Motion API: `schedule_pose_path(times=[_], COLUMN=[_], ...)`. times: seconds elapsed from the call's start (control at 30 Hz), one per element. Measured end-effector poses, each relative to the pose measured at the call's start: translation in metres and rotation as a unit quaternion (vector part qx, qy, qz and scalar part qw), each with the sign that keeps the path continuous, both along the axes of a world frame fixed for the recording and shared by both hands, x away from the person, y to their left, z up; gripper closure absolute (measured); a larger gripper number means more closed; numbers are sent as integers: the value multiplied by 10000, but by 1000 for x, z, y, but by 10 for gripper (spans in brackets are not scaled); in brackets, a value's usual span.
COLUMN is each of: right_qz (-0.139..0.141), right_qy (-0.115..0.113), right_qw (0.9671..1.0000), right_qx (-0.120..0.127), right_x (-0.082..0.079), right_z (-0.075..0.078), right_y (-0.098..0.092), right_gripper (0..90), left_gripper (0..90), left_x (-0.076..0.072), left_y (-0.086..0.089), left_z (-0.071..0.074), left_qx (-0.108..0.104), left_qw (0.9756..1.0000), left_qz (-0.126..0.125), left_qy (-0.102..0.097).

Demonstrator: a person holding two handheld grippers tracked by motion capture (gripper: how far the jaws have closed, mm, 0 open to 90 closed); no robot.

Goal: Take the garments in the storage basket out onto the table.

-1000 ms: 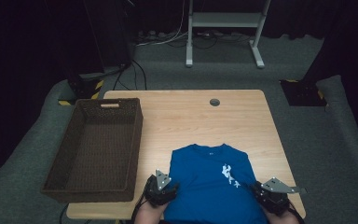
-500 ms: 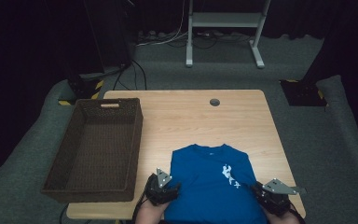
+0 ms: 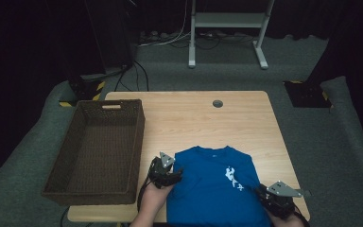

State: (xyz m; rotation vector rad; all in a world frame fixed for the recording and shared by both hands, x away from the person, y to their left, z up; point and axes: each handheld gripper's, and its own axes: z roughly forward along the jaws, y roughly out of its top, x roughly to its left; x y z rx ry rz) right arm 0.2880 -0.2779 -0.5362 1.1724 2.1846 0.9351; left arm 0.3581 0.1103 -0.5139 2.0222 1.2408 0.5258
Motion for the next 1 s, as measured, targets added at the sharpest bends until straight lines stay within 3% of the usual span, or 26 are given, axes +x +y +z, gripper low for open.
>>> schedule_pose_path(times=[0.2,0.57,0.7,0.73,0.93,1.0], right_qz=[15,25,28,29,30,15], right_qy=[0,0,0,-1,0,14], right_qw=[10000,10000,10000,10000,10000,10000], right_qx=[32,62,61,59,53,84], right_x=[0,0,0,0,0,0], right_z=[0,-1,-1,-1,0,0], right_y=[-1,-2,-2,-2,-2,-2], right_gripper=[731,731,731,731,729,722], left_gripper=[434,483,535,577,623,647], left_x=[17,39,39,38,33,32], left_y=[-2,-9,-6,-6,-5,-6], left_z=[-5,-15,-20,-21,-26,-26], left_qx=[162,219,-33,-42,-245,-212], left_qw=[9998,9995,9996,9996,9988,9989], left_qz=[129,213,269,257,393,392], left_qy=[-43,81,112,82,-130,-140])
